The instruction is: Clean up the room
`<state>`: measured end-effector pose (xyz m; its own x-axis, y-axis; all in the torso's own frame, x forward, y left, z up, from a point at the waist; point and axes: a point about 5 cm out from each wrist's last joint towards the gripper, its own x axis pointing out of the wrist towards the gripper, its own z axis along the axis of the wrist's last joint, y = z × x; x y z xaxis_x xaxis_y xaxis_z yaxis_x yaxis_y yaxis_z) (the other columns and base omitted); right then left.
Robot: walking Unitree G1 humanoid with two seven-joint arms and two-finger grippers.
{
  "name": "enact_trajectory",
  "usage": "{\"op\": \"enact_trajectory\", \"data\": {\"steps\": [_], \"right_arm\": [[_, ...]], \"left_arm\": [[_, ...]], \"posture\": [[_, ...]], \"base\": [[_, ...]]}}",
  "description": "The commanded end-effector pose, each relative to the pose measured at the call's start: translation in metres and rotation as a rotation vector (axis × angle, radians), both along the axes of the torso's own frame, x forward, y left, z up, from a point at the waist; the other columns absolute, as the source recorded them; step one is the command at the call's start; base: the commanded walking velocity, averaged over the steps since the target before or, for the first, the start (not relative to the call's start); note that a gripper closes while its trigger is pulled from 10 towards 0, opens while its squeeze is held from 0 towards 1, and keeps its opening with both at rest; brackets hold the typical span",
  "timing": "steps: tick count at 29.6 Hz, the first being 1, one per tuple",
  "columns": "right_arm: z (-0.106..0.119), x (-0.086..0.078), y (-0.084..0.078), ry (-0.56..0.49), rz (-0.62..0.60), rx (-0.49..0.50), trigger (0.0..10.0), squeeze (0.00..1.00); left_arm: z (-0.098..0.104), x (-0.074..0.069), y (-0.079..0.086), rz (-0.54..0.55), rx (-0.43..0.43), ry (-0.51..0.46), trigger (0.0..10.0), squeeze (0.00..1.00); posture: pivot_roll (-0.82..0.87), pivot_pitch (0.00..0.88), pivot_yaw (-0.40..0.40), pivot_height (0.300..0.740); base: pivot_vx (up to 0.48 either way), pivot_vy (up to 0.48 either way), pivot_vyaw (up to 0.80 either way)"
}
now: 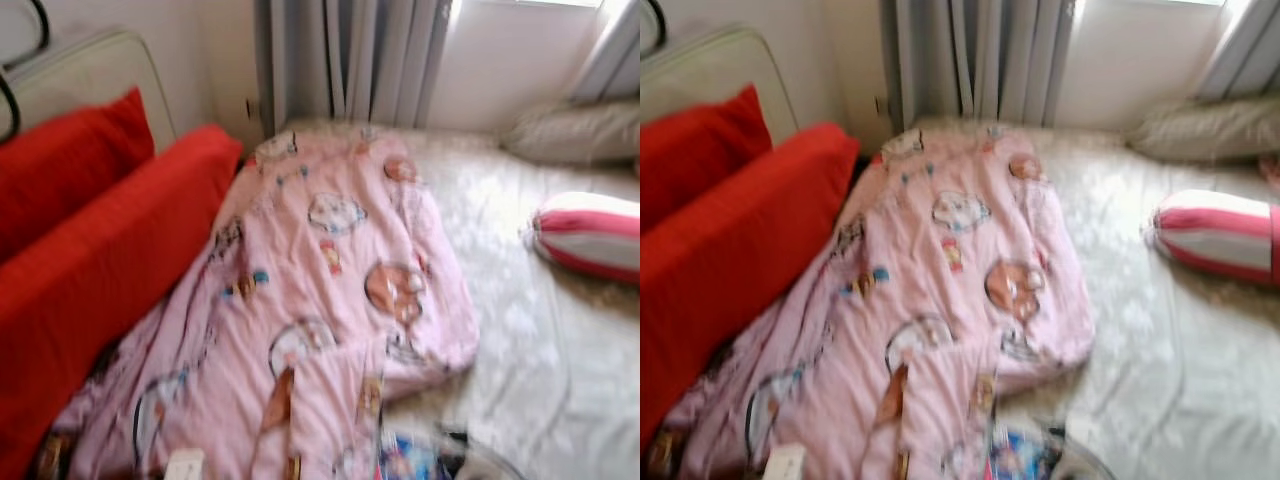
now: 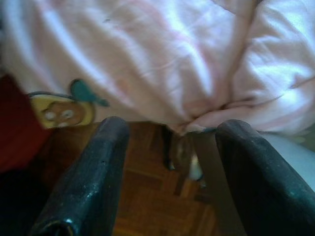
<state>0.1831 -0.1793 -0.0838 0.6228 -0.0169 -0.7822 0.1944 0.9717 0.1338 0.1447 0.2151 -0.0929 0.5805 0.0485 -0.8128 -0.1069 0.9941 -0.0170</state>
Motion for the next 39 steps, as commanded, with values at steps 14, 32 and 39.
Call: {"op": "enact_trajectory", "data": {"steps": [14, 32, 39], "right_arm": [[0.064, 0.062, 0.003, -0.582, 0.097, -0.041, 10.0, 0.00], [0.063, 0.059, 0.005, -0.565, 0.086, -0.081, 10.0, 0.00], [0.063, 0.059, 0.003, -0.558, 0.082, -0.095, 10.0, 0.00]], "left_arm": [[0.073, 0.093, -0.035, -0.044, -0.124, -0.680, 10.0, 0.00], [0.109, 0.109, -0.040, -0.050, -0.120, -0.844, 10.0, 0.00], [0.112, 0.106, -0.037, -0.044, -0.121, -0.831, 10.0, 0.00]], "posture": [[0.08, 0.000, -0.049, 0.740], [0.08, 0.049, -0.041, 0.735], [0.08, 0.059, -0.042, 0.690]], "base": [[0.042, 0.000, 0.00], [0.000, 0.000, 0.00], [0.000, 0.000, 0.00]]}}
